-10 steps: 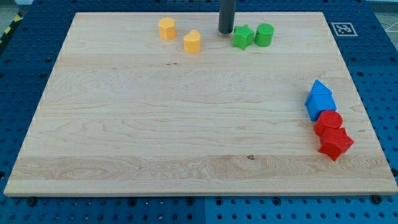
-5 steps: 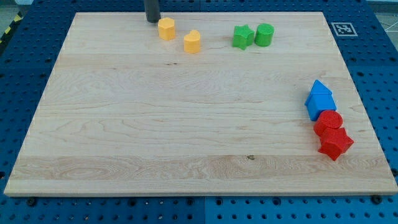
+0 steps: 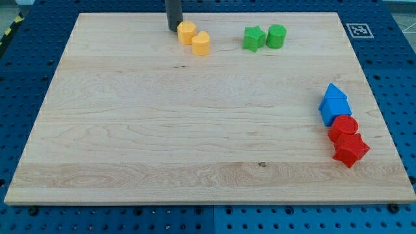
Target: Slide the yellow hexagon towards the yellow heart
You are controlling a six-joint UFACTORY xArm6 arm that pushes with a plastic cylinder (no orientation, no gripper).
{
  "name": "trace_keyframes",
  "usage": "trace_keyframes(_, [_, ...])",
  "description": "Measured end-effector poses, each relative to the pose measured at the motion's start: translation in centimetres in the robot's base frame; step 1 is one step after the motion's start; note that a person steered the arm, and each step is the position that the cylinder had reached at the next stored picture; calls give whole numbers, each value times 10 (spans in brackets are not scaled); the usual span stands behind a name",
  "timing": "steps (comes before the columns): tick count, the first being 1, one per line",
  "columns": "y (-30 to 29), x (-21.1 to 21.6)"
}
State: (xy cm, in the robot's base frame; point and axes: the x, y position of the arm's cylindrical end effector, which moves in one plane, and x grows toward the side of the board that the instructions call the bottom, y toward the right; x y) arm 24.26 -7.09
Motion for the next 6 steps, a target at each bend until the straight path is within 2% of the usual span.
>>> trace_keyframes(6, [63, 72])
